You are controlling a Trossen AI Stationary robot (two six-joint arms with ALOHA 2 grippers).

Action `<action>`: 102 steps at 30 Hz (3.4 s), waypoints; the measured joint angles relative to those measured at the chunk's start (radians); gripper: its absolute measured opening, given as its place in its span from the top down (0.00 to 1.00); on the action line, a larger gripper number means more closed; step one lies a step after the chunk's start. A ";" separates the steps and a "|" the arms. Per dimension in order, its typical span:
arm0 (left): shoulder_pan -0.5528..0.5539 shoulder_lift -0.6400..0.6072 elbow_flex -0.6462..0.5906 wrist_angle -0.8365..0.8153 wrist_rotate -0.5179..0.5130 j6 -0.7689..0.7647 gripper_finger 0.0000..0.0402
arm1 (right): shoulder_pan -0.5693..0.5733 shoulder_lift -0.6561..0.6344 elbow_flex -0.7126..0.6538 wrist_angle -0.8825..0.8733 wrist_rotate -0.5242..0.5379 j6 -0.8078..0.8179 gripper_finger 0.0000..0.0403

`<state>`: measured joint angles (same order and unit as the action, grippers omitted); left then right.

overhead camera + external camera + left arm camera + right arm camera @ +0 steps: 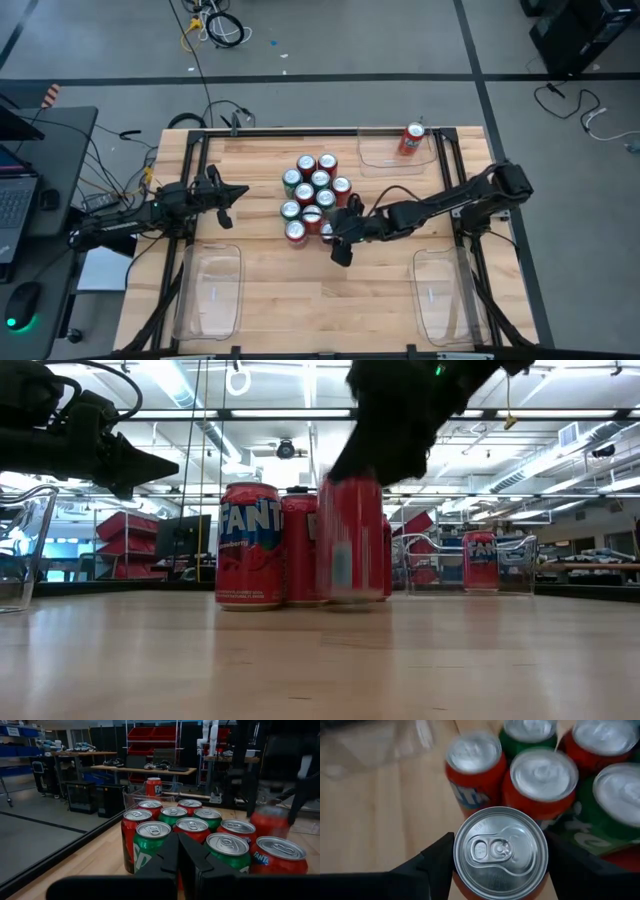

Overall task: Sort soda cans
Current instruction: Put the bottom left orange soda can into the top transparent bin

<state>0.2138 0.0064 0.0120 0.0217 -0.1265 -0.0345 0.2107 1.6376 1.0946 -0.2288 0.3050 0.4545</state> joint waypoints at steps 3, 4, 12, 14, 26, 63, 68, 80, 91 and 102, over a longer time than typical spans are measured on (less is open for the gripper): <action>0.000 0.000 0.000 0.000 0.000 0.000 0.98 | 0.006 -0.065 0.002 -0.047 0.002 0.024 0.38; 0.000 0.000 0.000 0.000 0.000 0.000 0.98 | 0.010 -0.086 0.002 -0.064 0.008 0.025 0.38; 0.000 0.000 0.000 -0.001 0.000 0.000 0.98 | 0.006 -0.323 0.003 -0.317 0.241 0.086 0.38; 0.000 0.000 0.000 -0.001 0.000 0.000 0.98 | -0.018 -0.378 0.003 -0.390 0.322 0.109 0.38; 0.000 0.000 0.000 0.000 0.000 0.000 0.98 | -0.461 -0.438 0.003 -0.494 0.499 0.058 0.38; 0.000 0.000 0.000 0.001 -0.002 0.003 0.98 | -0.889 -0.054 -0.045 -0.158 0.277 -0.009 0.38; 0.000 0.000 0.000 0.001 -0.001 0.002 0.98 | -0.903 -0.054 -0.088 -0.124 0.246 -0.007 0.38; 0.000 0.000 0.000 0.001 -0.001 0.001 0.98 | -0.925 -0.058 -0.129 -0.045 0.231 -0.013 0.35; 0.000 0.000 0.000 0.001 -0.001 0.000 0.98 | -0.941 -0.052 -0.134 -0.048 0.239 -0.091 0.15; 0.000 0.000 0.000 0.001 -0.001 0.000 0.98 | -0.939 -0.054 -0.047 -0.070 0.205 -0.168 0.16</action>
<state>0.2141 0.0066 0.0124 0.0223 -0.1273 -0.0345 -0.7279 1.5841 1.0473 -0.2990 0.5099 0.2862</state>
